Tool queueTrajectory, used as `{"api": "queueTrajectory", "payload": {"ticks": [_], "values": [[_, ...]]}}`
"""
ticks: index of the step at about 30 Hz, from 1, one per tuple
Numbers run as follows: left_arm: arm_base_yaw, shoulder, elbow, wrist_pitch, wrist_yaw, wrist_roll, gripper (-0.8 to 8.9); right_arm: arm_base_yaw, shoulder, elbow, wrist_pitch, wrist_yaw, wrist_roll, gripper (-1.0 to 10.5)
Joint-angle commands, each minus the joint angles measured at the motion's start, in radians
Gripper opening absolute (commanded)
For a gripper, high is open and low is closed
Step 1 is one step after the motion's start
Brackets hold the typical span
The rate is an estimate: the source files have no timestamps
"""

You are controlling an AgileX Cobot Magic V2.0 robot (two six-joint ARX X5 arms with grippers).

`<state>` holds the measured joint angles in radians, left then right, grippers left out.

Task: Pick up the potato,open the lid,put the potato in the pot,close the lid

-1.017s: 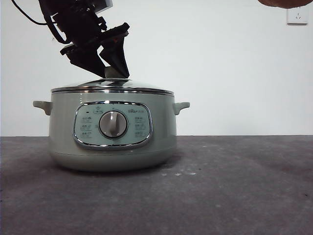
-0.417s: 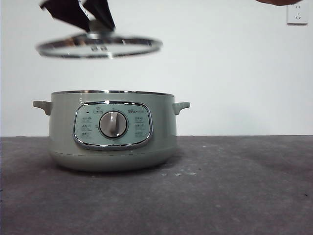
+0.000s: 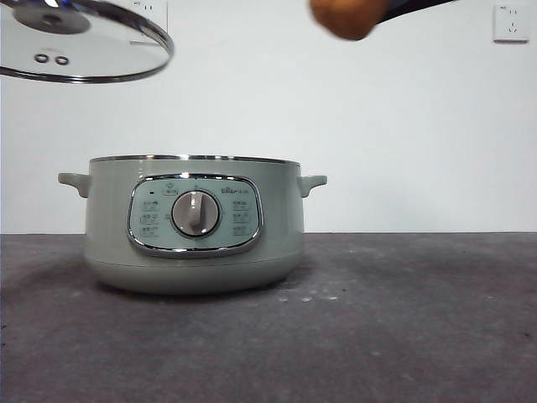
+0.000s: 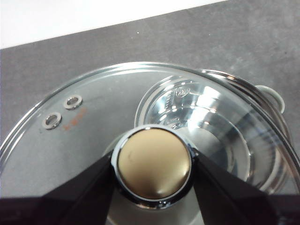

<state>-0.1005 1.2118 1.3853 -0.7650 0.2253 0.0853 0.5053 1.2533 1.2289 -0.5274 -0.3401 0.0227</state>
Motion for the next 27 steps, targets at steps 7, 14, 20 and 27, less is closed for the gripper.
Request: {"api": "queueTrajectory", "payload": {"ticks": [7, 14, 20, 27], "values": [[0.119, -0.164, -0.114, 0.011, 0.051, 0.013, -0.08, 0.066, 0.325, 0.294, -0.003, 0.001, -0.005, -0.1], [0.155, -0.330, -0.293, 0.010, 0.066, 0.005, -0.08, 0.105, 0.589, 0.562, -0.058, 0.027, -0.034, -0.1], [0.155, -0.460, -0.350, -0.037, 0.066, -0.010, -0.08, 0.143, 0.813, 0.755, -0.109, 0.067, -0.059, -0.1], [0.155, -0.542, -0.350, -0.079, 0.066, -0.010, -0.08, 0.181, 1.007, 0.816, -0.128, 0.151, -0.109, -0.1]]}}
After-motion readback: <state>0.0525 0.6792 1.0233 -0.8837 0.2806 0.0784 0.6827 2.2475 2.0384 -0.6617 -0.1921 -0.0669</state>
